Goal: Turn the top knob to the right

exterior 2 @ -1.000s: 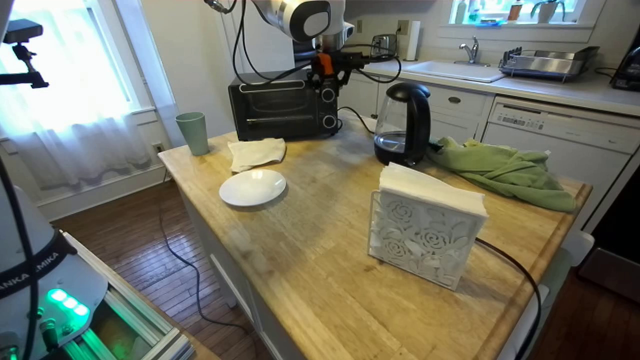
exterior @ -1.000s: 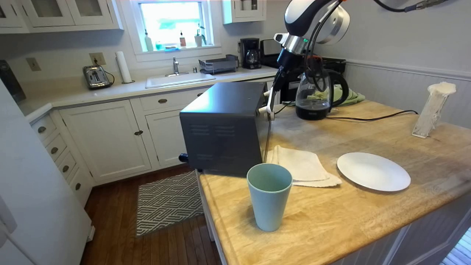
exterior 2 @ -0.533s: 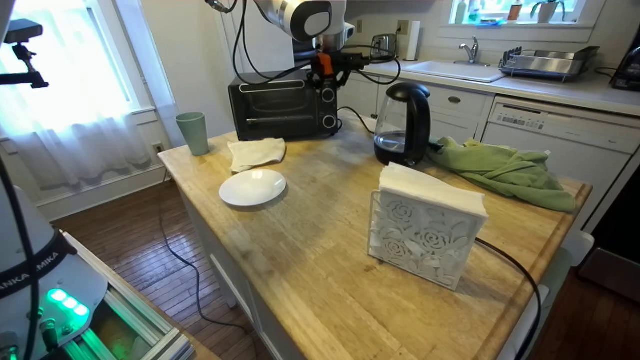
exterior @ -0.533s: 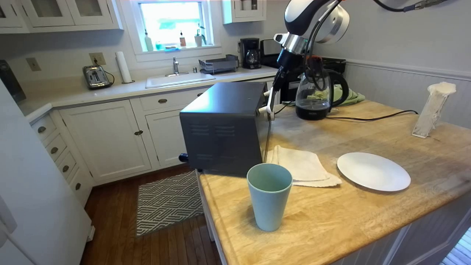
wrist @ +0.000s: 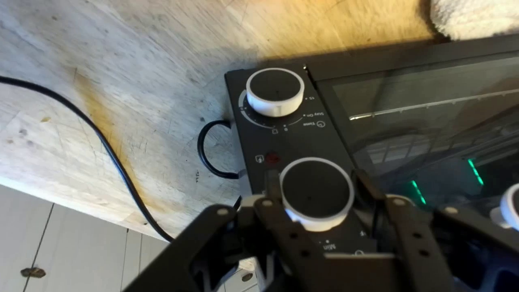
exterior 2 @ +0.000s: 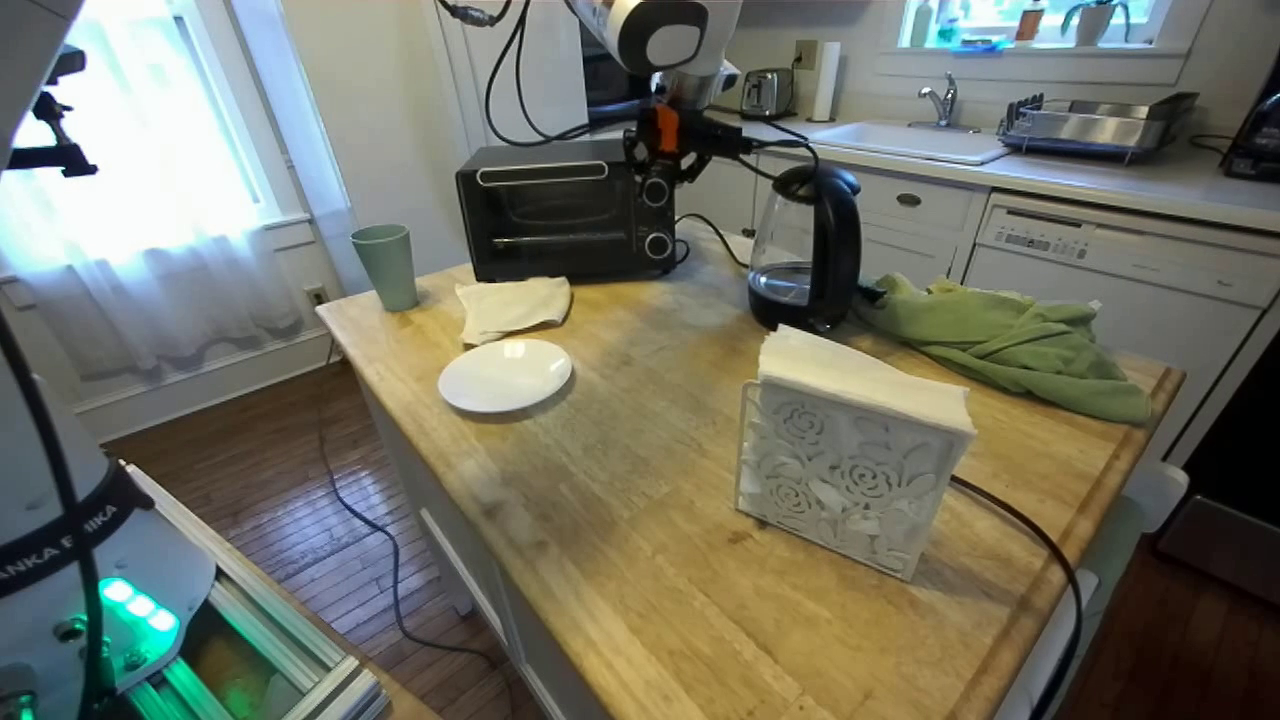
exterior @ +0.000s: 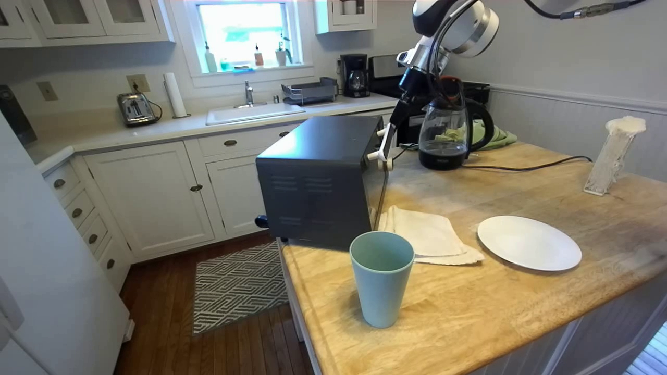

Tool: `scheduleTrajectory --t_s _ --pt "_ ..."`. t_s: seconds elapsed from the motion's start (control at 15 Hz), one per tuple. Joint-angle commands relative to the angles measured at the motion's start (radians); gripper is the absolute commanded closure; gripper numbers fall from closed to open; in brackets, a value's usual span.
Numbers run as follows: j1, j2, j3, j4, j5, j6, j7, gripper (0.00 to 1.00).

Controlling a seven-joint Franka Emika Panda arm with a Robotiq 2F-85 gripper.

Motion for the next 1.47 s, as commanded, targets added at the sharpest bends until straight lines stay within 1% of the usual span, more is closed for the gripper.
scheduleTrajectory --t_s 0.0,0.13,0.33,0.4,0.47,0.53,0.67,0.8,0.87,1.27,1.4 --pt "-0.032 0.077 0.008 0.141 0.067 -0.194 0.066 0.79" --pt "-0.039 0.109 0.008 0.188 0.082 -0.253 0.100 0.79" --pt "-0.042 0.148 0.006 0.245 0.092 -0.292 0.146 0.79" --pt "-0.041 0.155 0.006 0.259 0.091 -0.297 0.152 0.75" --pt "-0.039 0.161 0.006 0.272 0.088 -0.302 0.157 0.47" --pt "-0.035 0.158 0.009 0.270 0.074 -0.292 0.160 0.27" --pt "-0.022 0.149 0.001 0.269 0.057 -0.292 0.159 0.15" --pt "0.002 0.132 -0.017 0.258 0.022 -0.263 0.155 0.02" --pt "0.019 0.120 -0.032 0.248 -0.008 -0.246 0.152 0.00" --pt "0.132 0.041 -0.127 0.192 -0.221 -0.150 0.163 0.00" --pt "0.155 0.006 -0.139 0.173 -0.256 -0.126 0.150 0.00"
